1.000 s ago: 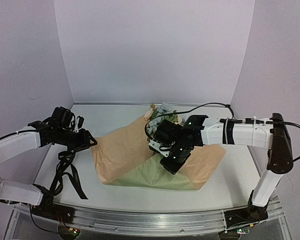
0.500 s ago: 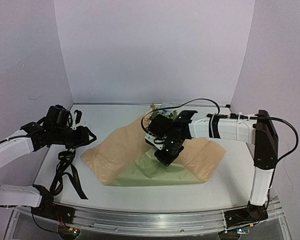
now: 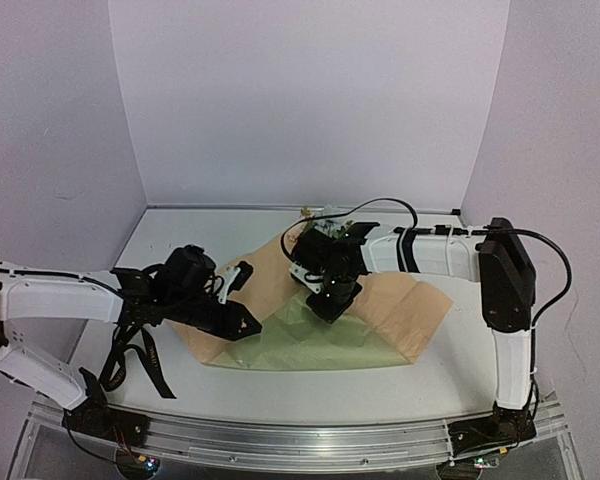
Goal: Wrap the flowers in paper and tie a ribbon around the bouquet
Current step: Fold the flattened wrapping paper at the center of the board.
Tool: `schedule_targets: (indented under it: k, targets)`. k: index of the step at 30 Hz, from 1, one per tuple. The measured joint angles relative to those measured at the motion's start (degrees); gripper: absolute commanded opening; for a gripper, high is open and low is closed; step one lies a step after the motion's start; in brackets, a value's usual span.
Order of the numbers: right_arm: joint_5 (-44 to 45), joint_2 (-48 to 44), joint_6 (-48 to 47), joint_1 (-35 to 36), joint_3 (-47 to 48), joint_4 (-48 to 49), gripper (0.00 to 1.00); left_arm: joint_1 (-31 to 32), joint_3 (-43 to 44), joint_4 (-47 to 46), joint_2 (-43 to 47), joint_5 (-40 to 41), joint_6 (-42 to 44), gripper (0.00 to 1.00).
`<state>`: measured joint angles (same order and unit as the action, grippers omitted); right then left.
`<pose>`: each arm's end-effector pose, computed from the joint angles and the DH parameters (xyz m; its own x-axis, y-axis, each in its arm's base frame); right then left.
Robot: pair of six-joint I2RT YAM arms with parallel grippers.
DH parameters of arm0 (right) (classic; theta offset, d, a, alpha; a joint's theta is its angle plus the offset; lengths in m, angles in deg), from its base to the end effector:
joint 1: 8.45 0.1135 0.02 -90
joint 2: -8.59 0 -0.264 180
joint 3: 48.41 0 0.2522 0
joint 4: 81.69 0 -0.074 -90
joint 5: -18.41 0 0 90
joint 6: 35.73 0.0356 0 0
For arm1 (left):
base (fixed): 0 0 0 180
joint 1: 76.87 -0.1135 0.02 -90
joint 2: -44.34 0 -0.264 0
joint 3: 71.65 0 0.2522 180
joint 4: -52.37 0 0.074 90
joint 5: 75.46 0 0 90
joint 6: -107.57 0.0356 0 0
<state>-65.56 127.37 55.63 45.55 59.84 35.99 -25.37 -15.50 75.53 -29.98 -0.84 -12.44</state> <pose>0.2542 0.3435 0.1943 -0.5802 -0.7584 -0.2972 -0.7728 0.6278 -0.0934 0.1605 -0.2169 0.2175 -0.7954 0.2253 -0.5626 0.5552 0.6433 -0.5272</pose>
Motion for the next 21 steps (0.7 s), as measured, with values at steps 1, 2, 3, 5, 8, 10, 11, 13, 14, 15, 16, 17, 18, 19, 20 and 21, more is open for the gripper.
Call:
schedule_targets:
  k: [1,2,3,5,8,10,11,13,14,15,16,17,18,19,20,21]
  targets:
    - [0.4,0.3,0.0,-0.1,0.4,0.2,0.04,0.8,0.0,-0.8,-2.1,0.0,0.0,0.18]
    - [0.6,0.5,0.0,-0.1,0.7,0.4,0.05,1.4,0.1,-1.5,-4.2,0.0,0.1,0.18]
    - [0.8,0.8,-0.1,-0.1,1.0,0.5,0.04,1.8,0.2,-2.1,-6.1,0.0,0.1,0.17]
    - [1.1,1.1,-0.1,-0.1,1.5,0.9,0.05,2.3,0.3,-3.2,-9.6,0.1,0.1,0.16]
    - [1.9,1.3,-0.1,-0.1,1.6,1.1,0.05,2.3,0.3,-4.4,-12.8,0.5,0.1,0.14]
    - [2.4,1.3,-0.1,-0.1,1.6,1.2,0.06,2.3,0.3,-5.3,-14.4,0.7,0.1,0.13]
    - [2.7,1.3,-0.1,-0.2,1.7,1.3,0.06,2.3,0.3,-5.7,-15.0,0.8,0.0,0.12]
    - [3.3,1.5,-0.1,-0.3,1.8,1.3,0.06,2.3,0.3,-6.6,-16.4,1.1,0.0,0.11]
    - [3.5,1.8,0.0,-0.4,2.0,1.3,0.07,2.3,0.3,-6.8,-17.0,1.2,0.0,0.11]
    - [3.6,2.1,0.0,-0.4,2.2,1.3,0.07,2.3,0.3,-6.9,-17.6,1.4,0.0,0.11]
    - [3.7,2.4,0.0,-0.5,2.4,1.4,0.07,2.3,0.3,-7.0,-18.2,1.7,0.0,0.10]
    - [3.8,2.7,0.0,-0.6,2.5,1.4,0.07,2.3,0.3,-7.0,-18.7,1.9,-0.1,0.10]
    - [3.8,3.0,0.1,-0.6,2.6,1.4,0.08,2.3,0.3,-7.0,-19.2,2.2,-0.1,0.10]
    - [3.9,3.2,0.2,-0.7,2.6,1.5,0.09,2.3,0.3,-7.0,-19.7,2.4,-0.2,0.10]
    - [3.9,3.4,0.2,-0.8,2.6,1.4,0.10,2.3,0.3,-7.1,-20.1,2.6,-0.3,0.09]
    - [4.0,3.6,0.4,-0.9,2.6,1.4,0.11,2.3,0.3,-7.1,-20.6,2.9,-0.3,0.09]
